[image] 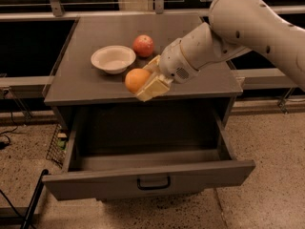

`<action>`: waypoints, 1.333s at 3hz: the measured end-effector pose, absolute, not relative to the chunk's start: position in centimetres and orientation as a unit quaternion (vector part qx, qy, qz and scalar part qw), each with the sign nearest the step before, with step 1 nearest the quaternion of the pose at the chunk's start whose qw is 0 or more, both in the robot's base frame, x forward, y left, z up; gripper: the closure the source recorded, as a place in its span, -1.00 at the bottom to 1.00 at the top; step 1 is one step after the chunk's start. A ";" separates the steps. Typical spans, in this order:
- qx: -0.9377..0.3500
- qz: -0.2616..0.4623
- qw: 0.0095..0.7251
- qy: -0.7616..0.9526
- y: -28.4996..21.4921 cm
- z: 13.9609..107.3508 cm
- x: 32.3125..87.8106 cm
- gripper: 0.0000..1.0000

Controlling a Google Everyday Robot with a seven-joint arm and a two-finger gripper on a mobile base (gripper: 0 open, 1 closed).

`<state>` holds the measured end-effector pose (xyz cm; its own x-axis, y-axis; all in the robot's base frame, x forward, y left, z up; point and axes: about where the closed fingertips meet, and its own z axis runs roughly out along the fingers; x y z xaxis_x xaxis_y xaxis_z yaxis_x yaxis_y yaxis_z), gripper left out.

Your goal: Pick orange from top drawer and place on counter

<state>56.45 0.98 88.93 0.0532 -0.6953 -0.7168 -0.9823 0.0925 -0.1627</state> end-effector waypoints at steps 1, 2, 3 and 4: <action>-0.627 0.194 0.374 0.655 0.4 89.6 59.3 1.00; -0.613 0.180 0.397 0.659 0.3 89.5 62.5 1.00; -0.594 0.178 0.408 0.670 0.3 89.1 65.3 1.00; -0.568 0.184 0.404 0.692 0.1 88.1 67.5 1.00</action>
Offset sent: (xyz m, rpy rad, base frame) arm 0.1042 -0.0118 0.0043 0.0728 -0.1453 -0.1506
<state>67.51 0.14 88.10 -0.0267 -0.6382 -0.7694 -0.9363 0.2857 -0.2044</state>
